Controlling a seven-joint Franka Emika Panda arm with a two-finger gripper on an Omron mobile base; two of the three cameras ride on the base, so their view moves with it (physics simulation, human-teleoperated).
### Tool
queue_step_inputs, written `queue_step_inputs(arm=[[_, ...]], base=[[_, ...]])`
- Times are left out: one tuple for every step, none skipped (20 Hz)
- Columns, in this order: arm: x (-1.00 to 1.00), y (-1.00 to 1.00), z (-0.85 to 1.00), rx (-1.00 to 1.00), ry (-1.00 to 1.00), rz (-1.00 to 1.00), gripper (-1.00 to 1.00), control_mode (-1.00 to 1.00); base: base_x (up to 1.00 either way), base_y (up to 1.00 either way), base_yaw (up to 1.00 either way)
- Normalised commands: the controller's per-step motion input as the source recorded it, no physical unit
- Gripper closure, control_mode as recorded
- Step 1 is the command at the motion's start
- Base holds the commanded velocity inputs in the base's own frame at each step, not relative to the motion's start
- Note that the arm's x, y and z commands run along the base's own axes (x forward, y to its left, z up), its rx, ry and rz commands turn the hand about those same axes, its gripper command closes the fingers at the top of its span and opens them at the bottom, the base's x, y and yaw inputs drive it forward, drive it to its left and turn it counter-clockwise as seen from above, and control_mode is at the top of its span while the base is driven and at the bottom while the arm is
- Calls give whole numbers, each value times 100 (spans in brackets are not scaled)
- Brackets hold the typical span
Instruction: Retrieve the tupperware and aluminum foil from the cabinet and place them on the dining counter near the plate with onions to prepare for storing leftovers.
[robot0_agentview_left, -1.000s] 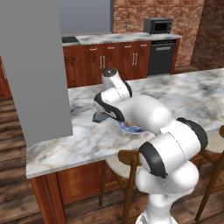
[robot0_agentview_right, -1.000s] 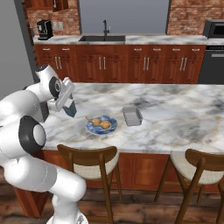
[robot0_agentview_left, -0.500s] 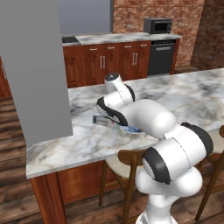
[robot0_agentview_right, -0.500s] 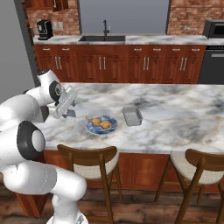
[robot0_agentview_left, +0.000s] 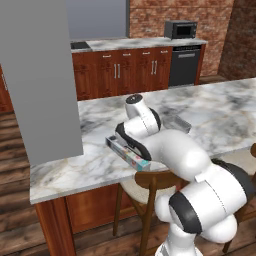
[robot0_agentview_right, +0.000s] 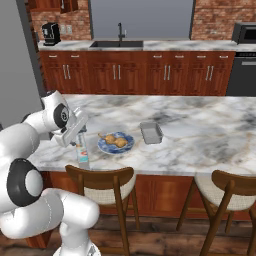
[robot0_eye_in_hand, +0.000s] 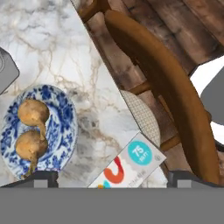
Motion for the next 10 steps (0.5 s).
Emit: queue_step_inputs(arm=[[0, -6, 21, 0, -3, -6, -100, -100], [0, -16, 44, 0, -6, -7, -100, -100], [0, -21, 56, 0, -6, -7, -100, -100], [-6, -23, 53, 0, -4, -7, -100, -100], [-19, -23, 49, 0, -1, -5, -100, -100], [-32, -23, 44, 0, 0, -2, -100, -100], [-46, -25, 39, 1, 0, 0, -100, -100], [-50, -26, 39, 3, -3, 0, -100, -100], [-56, -25, 34, 7, -15, 0, -100, -100], [-74, -31, 19, 13, -27, 0, -100, -100]], base=[[0, 0, 0], [0, 0, 0], [0, 0, 0], [0, 0, 0], [0, 0, 0], [0, 0, 0], [0, 0, 0], [0, 0, 0], [0, 0, 0], [0, 0, 0]])
